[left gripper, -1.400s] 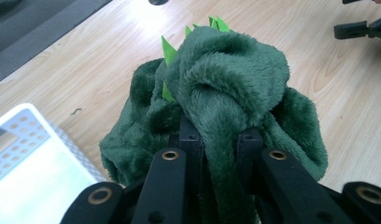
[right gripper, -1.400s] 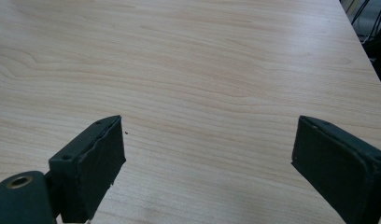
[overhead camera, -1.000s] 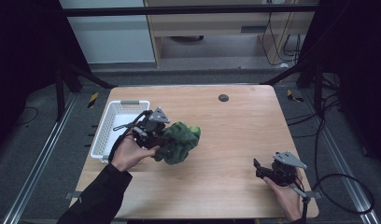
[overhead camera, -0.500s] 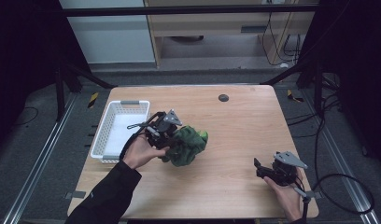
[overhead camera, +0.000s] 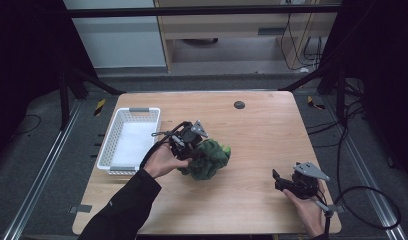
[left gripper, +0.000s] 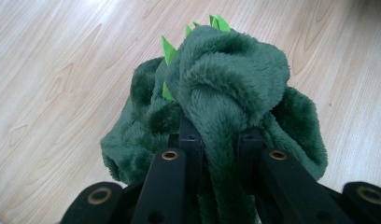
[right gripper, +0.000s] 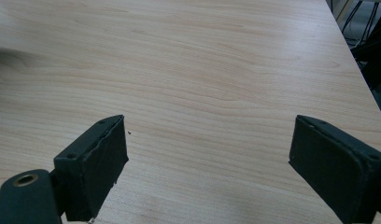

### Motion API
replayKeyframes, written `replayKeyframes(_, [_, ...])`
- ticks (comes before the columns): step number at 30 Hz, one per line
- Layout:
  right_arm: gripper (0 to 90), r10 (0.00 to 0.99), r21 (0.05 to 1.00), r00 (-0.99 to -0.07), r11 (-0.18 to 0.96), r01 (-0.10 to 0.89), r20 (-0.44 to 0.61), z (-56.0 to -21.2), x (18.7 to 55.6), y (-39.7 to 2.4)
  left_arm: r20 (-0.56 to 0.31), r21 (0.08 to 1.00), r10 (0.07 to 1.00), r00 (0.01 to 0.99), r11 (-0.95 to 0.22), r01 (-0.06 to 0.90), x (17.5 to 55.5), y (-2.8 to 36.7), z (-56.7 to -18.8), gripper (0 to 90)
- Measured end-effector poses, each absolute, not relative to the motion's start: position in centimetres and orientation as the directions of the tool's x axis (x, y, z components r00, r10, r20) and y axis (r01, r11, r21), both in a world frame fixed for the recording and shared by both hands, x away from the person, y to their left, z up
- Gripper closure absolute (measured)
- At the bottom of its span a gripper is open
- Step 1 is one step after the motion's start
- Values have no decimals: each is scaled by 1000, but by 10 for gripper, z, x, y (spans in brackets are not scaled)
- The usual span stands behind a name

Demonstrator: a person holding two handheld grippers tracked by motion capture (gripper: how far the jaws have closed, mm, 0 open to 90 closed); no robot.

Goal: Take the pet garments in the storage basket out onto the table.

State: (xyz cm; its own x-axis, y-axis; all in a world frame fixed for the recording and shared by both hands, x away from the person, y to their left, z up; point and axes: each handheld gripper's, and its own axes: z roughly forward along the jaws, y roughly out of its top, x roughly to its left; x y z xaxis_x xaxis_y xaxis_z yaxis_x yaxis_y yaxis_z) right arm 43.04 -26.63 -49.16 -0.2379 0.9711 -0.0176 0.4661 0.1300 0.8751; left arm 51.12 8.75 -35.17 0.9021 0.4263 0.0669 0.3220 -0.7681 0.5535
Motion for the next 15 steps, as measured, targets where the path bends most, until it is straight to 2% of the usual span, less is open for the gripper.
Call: replayKeyframes(15, [111,971,875,-238,137,465,-26,-492,431,-266,63,518,384,921,-802,298,515,70,-372,768])
